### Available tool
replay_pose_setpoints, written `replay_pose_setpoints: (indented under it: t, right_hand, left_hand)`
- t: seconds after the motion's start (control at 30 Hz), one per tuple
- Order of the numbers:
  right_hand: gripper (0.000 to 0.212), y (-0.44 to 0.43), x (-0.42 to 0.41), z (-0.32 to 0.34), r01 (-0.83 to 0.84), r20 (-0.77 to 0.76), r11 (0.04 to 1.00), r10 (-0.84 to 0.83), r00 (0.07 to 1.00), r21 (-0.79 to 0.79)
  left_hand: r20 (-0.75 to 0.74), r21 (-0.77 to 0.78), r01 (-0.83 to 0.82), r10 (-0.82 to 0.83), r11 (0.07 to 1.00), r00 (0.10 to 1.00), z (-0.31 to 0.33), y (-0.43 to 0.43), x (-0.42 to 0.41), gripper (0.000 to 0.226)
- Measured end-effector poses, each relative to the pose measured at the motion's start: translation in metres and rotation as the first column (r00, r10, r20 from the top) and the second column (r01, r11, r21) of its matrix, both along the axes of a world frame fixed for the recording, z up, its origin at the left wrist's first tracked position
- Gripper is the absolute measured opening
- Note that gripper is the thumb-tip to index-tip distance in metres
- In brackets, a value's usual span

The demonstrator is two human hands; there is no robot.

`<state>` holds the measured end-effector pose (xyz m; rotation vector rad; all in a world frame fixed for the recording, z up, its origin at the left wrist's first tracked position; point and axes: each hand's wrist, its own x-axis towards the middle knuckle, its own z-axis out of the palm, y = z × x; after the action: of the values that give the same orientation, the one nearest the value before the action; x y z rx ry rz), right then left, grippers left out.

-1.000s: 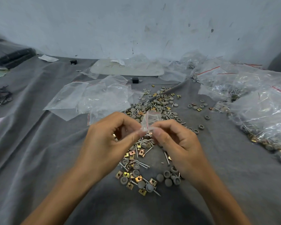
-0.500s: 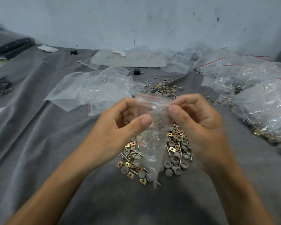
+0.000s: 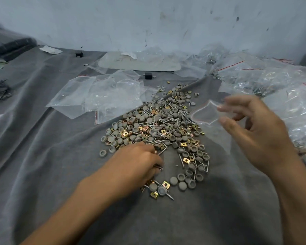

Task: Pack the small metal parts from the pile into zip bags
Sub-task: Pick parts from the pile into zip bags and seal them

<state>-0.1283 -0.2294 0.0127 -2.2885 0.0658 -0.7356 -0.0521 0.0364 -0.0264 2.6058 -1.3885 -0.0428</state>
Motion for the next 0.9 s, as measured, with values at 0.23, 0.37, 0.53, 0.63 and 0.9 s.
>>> replay_pose_setpoints:
  t: [0.23, 0.37, 0.53, 0.63, 0.9]
  right_hand:
    - [0.029, 0.025, 0.0, -0.015, -0.178, -0.19, 0.982, 0.187, 0.964, 0.061]
    - [0.032, 0.03, 0.0, -0.025, -0.207, -0.216, 0.975, 0.219, 0.951, 0.081]
    - [0.03, 0.03, 0.001, -0.03, -0.193, -0.225, 0.978, 0.207, 0.952, 0.085]
    - [0.03, 0.03, 0.001, -0.032, -0.188, -0.217, 0.978, 0.204, 0.955, 0.093]
    - [0.033, 0.042, 0.002, -0.033, -0.215, -0.173, 0.968, 0.236, 0.956, 0.131]
  left_hand:
    - [0.039, 0.045, -0.021, 0.019, 0.999, 0.999, 0.0, -0.006, 0.001, 0.017]
    - [0.032, 0.096, -0.068, 0.065, 0.993, 0.997, -0.005, -0.006, -0.002, 0.014]
    - [0.087, 0.121, -0.096, 0.086, 0.988, 0.992, -0.007, -0.005, -0.001, 0.022]
    - [0.049, 0.051, -0.117, 0.114, 0.992, 0.992, -0.005, -0.002, 0.0, 0.021]
    - [-0.314, -0.419, -0.236, 0.104, 0.877, 0.944, 0.003, -0.02, -0.008, 0.009]
